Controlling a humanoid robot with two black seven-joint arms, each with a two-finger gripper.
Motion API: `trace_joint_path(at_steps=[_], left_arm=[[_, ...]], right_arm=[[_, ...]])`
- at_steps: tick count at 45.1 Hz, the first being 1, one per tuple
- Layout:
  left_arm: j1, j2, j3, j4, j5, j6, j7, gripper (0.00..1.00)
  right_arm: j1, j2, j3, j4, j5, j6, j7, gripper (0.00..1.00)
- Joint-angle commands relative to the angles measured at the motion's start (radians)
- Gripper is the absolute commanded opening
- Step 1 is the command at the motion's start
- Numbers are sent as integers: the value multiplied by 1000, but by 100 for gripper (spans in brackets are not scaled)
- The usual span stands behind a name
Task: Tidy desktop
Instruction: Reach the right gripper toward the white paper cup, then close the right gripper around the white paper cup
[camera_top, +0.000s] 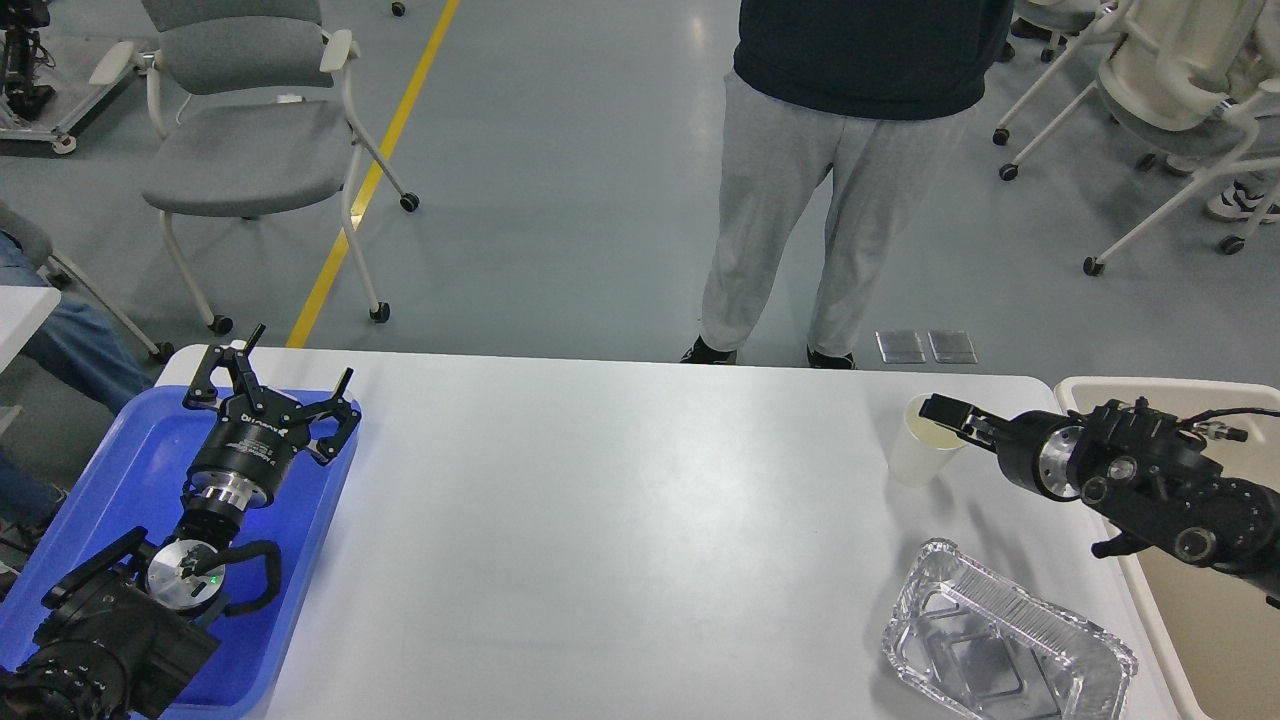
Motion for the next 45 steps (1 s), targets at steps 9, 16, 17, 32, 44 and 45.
trace_joint_path(at_steps=[9, 16, 17, 32, 44, 45], left_arm=[[0, 0, 0, 1, 0, 0, 0, 100], [0, 0, 0, 0, 0, 0, 0, 100], [0, 0, 0, 0, 0, 0, 0, 100], [0, 0, 0, 0, 0, 0, 0, 100], [0, 0, 0, 0, 0, 0, 0, 100], [0, 0, 0, 1, 0, 0, 0, 100]], right_arm=[[-31, 36, 1, -83, 0, -12, 45, 93], [-35, 36, -1, -92, -2, -12, 51, 73], [-35, 36, -2, -94, -2, -12, 51, 70], [-40, 35, -4, -100, -30, -12, 54, 14], [-40, 33, -4, -98, -30, -12, 56, 0], [-38, 33, -4, -98, -30, -12, 56, 0]])
